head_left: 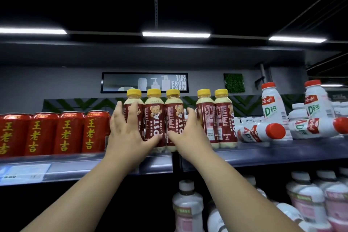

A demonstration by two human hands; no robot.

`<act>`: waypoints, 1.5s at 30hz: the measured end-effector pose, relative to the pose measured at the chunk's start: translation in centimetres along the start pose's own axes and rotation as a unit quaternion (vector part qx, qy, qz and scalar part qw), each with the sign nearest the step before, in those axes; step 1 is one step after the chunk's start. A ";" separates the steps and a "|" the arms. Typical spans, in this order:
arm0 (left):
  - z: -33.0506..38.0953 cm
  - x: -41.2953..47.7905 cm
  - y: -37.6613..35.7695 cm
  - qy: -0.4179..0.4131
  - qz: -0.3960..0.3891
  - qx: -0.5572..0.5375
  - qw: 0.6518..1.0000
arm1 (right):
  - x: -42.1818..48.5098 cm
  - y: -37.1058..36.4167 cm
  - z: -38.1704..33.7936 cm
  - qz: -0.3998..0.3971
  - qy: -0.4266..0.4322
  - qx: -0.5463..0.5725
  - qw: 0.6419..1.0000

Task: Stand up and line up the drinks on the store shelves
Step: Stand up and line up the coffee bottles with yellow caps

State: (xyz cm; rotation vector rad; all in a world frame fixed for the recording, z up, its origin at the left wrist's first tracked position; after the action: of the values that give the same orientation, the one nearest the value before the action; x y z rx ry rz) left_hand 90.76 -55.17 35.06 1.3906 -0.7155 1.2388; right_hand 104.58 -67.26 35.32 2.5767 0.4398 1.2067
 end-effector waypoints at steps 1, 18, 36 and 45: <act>0.0 0.0 -0.1 0.009 -0.004 -0.009 1.000 | 0.0 0.0 0.1 0.013 0.003 0.000 1.000; 1.3 -0.6 0.0 -0.082 0.069 0.082 0.991 | -1.4 1.2 0.8 0.055 0.071 0.076 0.993; 14.8 1.8 -9.4 0.036 -0.041 -0.220 0.974 | 2.9 10.4 9.2 0.029 -0.037 -0.032 0.998; 14.9 1.4 -10.2 0.061 -0.041 -0.083 0.994 | 3.8 10.3 10.4 0.006 -0.002 -0.004 1.000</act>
State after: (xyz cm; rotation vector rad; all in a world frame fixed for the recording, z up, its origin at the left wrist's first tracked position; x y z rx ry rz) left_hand 104.71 -66.72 35.07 1.1873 -0.6539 1.1621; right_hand 116.62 -76.43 35.26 2.5780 0.4179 1.2033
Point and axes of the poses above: each hand's wrist, its own x-axis towards the middle knuckle, its own y-axis out of the back of the hand, z = x × y, the point moved 3 cm from there along x, towards the middle knuckle, and after that the axes turned 8 degrees about -y, right-handed, at the moved point
